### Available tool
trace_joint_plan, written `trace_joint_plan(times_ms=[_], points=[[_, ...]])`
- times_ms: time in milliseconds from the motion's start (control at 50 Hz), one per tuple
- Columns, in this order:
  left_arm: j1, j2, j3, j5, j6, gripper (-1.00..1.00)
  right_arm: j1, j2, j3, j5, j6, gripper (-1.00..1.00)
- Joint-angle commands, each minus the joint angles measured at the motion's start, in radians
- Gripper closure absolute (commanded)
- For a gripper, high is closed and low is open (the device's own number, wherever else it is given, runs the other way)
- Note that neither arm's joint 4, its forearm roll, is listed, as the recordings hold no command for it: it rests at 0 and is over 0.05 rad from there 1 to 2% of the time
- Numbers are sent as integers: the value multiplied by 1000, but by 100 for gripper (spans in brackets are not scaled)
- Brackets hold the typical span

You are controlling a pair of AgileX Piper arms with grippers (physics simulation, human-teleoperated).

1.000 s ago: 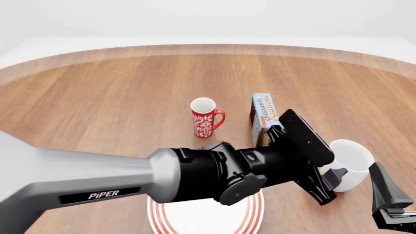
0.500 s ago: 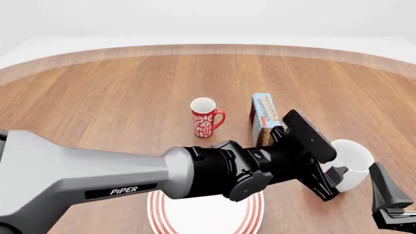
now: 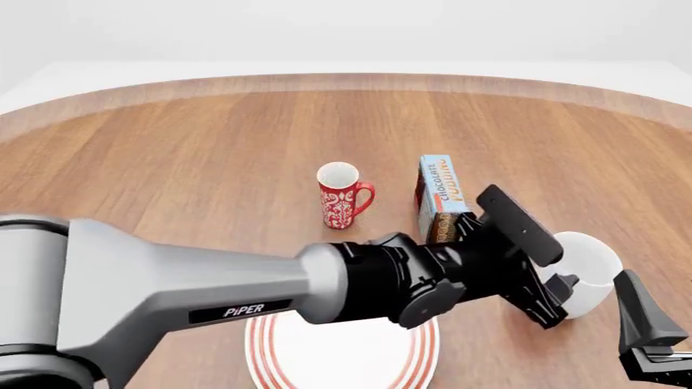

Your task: Pick up the white mug and put it on the plate, and put the chocolate pudding to the right of the plate.

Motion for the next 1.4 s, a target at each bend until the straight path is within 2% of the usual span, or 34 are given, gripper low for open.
trace_joint_plan(times_ms=[20, 1400], points=[[5, 34, -37, 16, -11, -100, 0, 0, 0, 0, 0, -100], [-6, 241, -236, 145, -25, -100, -1, 0, 0, 0, 1, -100]])
